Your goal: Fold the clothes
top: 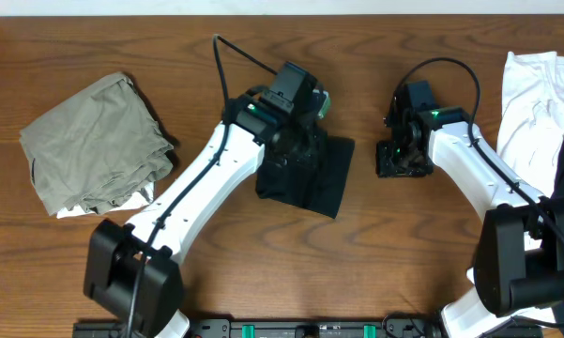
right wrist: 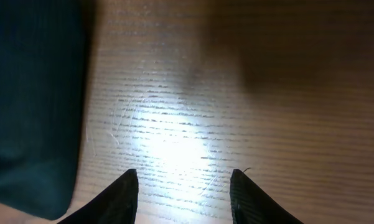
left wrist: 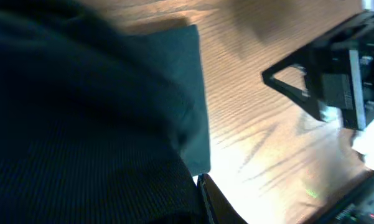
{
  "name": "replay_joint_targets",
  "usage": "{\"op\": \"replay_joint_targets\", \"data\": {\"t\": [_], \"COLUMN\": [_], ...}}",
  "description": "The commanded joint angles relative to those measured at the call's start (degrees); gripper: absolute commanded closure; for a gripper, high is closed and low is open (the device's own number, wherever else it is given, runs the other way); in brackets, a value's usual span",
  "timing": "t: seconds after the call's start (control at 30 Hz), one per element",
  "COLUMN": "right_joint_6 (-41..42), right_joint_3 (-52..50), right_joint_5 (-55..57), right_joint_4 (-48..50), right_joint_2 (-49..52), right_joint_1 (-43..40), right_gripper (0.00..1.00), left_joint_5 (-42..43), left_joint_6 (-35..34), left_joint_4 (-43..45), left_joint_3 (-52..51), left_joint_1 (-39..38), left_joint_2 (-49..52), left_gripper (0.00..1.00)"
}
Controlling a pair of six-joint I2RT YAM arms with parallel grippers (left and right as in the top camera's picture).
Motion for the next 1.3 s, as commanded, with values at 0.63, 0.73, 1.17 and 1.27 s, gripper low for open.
{"op": "replay_joint_targets", "data": {"t": [0.63,0.73,1.17,1.27], "right_joint_6": [-1.3,-1.0,-0.8,-0.9], "right_joint_3": [-0.3,-0.3,-0.3,-0.3], "right_joint_5": [-6.2,-6.2,-6.2,-6.2], "right_joint_4": [0.0,0.0,0.0,0.1], "right_joint_2": [0.0,0.0,0.0,0.0], "right_joint_1": [0.7,0.7,0.7,0.7], "right_gripper": [0.53,0.54,0.53,0.53], "left_joint_5": [-2.5,-2.3,-2.6,-2.7], "left_joint_6": [-0.4,-0.4,2.7,4.6], "left_joint_4": [7.3,7.2,5.7,4.3], "left_joint_3": [1.7,1.7,1.7,1.8], "left_joint_1": [-0.7,-2.0,-9.1,-8.0], "left_joint_2": [3.3,4.7,12.6,11.3], "left_gripper": [0.87,0.86,0.76,0.74]}}
